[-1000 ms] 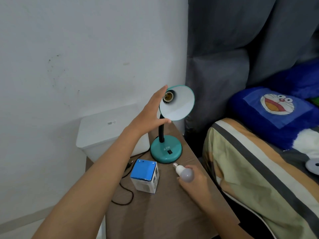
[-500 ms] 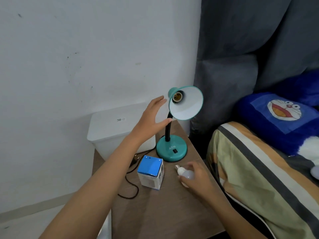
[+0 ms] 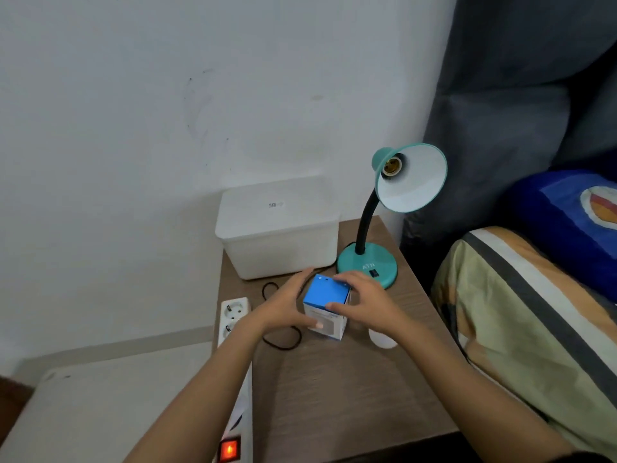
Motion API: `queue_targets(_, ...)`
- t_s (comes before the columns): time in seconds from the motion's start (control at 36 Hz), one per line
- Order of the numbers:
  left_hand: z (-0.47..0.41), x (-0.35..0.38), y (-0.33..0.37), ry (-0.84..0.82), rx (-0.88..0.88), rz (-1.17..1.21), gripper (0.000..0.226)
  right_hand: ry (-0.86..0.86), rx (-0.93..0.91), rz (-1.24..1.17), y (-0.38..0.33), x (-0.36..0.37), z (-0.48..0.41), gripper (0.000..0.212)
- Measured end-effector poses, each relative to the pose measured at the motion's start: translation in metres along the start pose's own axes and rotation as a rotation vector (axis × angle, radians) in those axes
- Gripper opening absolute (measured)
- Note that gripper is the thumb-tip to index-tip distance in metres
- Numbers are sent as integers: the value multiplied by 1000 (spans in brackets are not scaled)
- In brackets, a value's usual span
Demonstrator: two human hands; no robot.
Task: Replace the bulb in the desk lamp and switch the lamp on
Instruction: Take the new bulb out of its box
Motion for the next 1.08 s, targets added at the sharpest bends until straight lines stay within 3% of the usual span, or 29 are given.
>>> queue_targets(0.17,-7,6,-1,51,27,73,96,-42,-41,110,-5,4,-5,60)
queue_targets(0.42,-1,12,-8,180,23,218,94,-100,-145,260,-9,11,2,59)
queue_targets(0.67,11,26,-11,280,40,354,91,152,-28,-99,-11,-21,-9,27)
queue_targets(0.89,16,33,-13,374,48,364,99,252,259,-308,14,-26,-45,48)
queue_targets(1.0,17,31,-13,370,45,363,95,333,283,-352,15,-29,-45,30)
queue_targets(1.08,16,30,-12,347,53,350,94,476,204,-324,11,-41,-25,31)
Point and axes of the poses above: each hand's wrist, its own z-axis away from the middle knuckle, its own x-axis out of the palm, y = z × x, the point moved 9 cm from there along -z, towards the middle knuckle, and after that the axes turned 2 degrees about x, right-handed, at the moved point
